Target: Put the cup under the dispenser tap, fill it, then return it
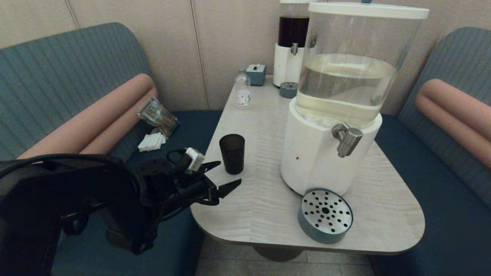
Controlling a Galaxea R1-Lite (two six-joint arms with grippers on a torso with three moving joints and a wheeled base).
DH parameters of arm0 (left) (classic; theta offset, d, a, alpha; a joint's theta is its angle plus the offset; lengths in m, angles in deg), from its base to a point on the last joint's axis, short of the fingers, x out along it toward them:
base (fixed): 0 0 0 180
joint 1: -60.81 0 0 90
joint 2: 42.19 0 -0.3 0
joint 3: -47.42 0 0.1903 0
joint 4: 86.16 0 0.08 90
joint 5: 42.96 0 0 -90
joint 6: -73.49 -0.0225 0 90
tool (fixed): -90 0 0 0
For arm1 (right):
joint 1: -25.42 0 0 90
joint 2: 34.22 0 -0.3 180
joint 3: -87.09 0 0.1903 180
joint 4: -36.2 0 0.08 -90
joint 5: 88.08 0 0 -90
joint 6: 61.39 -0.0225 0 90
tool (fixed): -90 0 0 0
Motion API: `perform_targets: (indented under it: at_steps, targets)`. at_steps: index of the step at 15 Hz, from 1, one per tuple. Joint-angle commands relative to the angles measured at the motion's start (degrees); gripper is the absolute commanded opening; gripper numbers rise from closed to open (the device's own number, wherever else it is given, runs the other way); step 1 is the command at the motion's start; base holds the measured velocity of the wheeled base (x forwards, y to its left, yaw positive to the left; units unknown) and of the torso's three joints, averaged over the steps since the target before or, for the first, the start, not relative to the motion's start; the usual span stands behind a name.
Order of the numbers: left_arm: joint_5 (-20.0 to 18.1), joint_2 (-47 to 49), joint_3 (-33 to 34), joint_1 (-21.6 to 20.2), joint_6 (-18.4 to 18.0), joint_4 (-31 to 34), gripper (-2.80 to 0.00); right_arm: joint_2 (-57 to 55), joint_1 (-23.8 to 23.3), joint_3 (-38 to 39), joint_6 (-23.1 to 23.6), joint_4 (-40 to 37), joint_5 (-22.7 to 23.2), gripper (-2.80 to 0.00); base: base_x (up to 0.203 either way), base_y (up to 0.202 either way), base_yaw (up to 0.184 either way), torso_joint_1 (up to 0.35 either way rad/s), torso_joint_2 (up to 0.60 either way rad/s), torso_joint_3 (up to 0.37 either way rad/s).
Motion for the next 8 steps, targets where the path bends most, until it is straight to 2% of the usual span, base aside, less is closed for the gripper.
perform_targets:
  at_steps: [1,6,7,8]
  targets:
    - [-0.76,-8.18,6.44,0.16,-0.45,-0.49,0.00,0.09,0.04,0.70,0.02,0.02,0.00,-2.80,0.000,0.000,0.000,0.000,0.00,0.000]
    - [-3.94,-28.21,21.08,0.19,-0.94,-0.49,0.00,0.09,-0.03,0.70,0.02,0.02,0.00,-2.80,0.000,0.000,0.000,0.000,0.00,0.000]
    - [-4.07,-33.08,24.01,0.19,-0.86,-0.49,-2.80,0.09,0.04,0.70,0.02,0.02,0.00,-2.80,0.000,0.000,0.000,0.000,0.00,0.000]
    - [-4.04,-38.25,26.67,0.19,-0.65,-0.49,-2.80,0.09,0.02,0.70,0.02,0.02,0.00,-2.80,0.000,0.000,0.000,0.000,0.00,0.000]
